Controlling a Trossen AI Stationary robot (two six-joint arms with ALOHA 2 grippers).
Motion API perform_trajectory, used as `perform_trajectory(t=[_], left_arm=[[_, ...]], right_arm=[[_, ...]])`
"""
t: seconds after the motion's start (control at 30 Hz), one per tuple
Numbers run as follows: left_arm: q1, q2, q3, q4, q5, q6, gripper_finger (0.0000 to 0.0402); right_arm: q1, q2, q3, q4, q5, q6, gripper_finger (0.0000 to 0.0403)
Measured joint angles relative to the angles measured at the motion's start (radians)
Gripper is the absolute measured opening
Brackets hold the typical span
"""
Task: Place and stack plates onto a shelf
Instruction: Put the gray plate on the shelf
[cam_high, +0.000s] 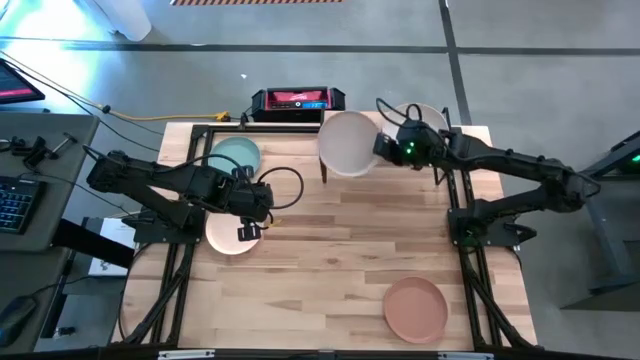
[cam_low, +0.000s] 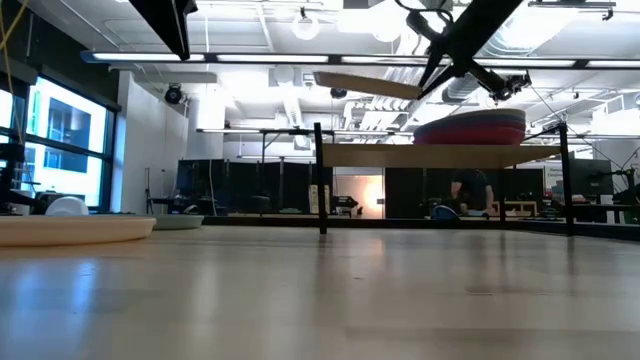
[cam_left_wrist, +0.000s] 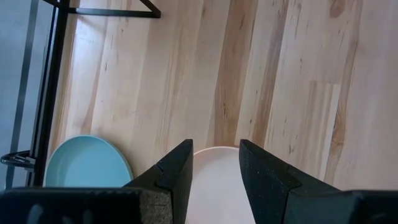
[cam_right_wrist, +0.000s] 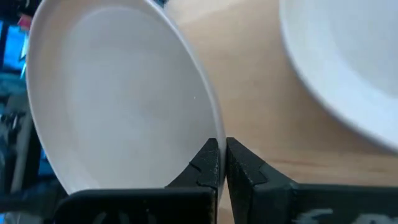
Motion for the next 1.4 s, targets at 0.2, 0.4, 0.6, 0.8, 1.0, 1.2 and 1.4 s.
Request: perform_trajectory(t=[0.2, 0.4, 0.6, 0.8, 1.0, 1.2, 1.4], left_arm=[[0.0, 0.0, 0.0, 0.0, 0.0, -0.001, 0.012], [0.0, 0.0, 0.0, 0.001, 0.0, -0.001, 0.012], [0.0, 0.0, 0.0, 0.002, 0.0, -0.002, 0.012], [0.0, 0.0, 0.0, 0.003, 0.0, -0.003, 0.012], [0.0, 0.0, 0.0, 0.004, 0.0, -0.02, 0.012], [0.0, 0.0, 0.0, 0.004, 0.0, -0.028, 0.012], [0.0, 0.0, 0.0, 0.004, 0.0, -0.028, 0.012]], right_arm=[[-0.057, 0.031, 0.0, 0.008, 0.034, -0.034, 0.0], [-0.091, 0.069, 0.0, 0.01, 0.066, -0.105, 0.0], [-0.091, 0.101, 0.0, 0.022, 0.066, -0.157, 0.0], [-0.107, 0.116, 0.0, 0.043, 0.057, -0.18, 0.0], [-0.125, 0.119, 0.0, 0.042, 0.058, -0.176, 0.0], [-0.144, 0.119, 0.0, 0.036, 0.056, -0.176, 0.0], [-0.157, 0.119, 0.0, 0.036, 0.048, -0.175, 0.0]])
